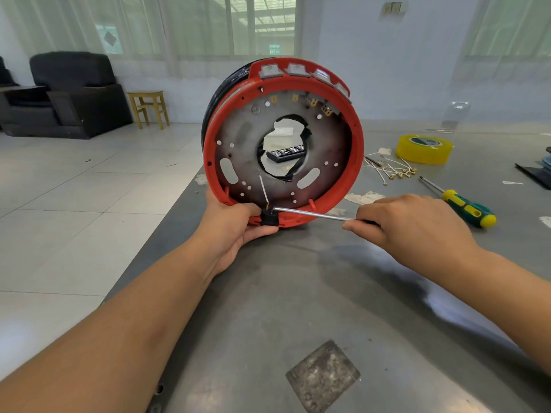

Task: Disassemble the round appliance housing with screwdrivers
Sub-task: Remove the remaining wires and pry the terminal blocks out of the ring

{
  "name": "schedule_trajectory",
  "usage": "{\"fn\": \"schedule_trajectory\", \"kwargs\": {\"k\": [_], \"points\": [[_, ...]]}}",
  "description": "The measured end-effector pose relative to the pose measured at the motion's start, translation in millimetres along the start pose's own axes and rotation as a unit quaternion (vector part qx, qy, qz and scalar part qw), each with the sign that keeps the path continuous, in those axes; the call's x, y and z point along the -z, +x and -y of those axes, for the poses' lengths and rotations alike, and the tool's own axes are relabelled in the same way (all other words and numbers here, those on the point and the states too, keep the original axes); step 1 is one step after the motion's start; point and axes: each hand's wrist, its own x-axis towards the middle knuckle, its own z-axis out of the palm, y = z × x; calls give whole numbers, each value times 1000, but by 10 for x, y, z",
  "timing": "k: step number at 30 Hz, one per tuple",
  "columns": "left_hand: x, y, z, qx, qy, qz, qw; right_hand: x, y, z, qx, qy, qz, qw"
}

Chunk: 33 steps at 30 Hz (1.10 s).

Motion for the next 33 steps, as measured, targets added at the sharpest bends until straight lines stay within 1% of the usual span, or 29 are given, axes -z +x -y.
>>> {"fn": "schedule_trajectory", "kwargs": {"k": [2, 4, 8, 14, 23, 27, 33], "points": [[3, -5, -7, -1, -7, 2, 1000, 1, 7, 12, -11, 8, 20, 1000], [4, -6, -9, 0, -14, 2, 1000, 20, 17, 18, -11, 6, 24, 1000], [-10, -3, -5, 2, -3, 1, 1000, 92, 39, -20, 5, -60, 15, 998], [1, -10, 22, -14, 20, 9, 1000, 247, 63, -63, 25, -112, 18, 993], [1, -8, 59, -32, 48, 15, 998, 292, 55, -35, 59, -127, 17, 990], [-10, 1, 68, -33, 48, 5, 998, 266, 58, -54, 62, -124, 11, 990], [1, 12, 65, -30, 53, 14, 998, 190, 39, -60, 60, -104, 2, 993]]}}
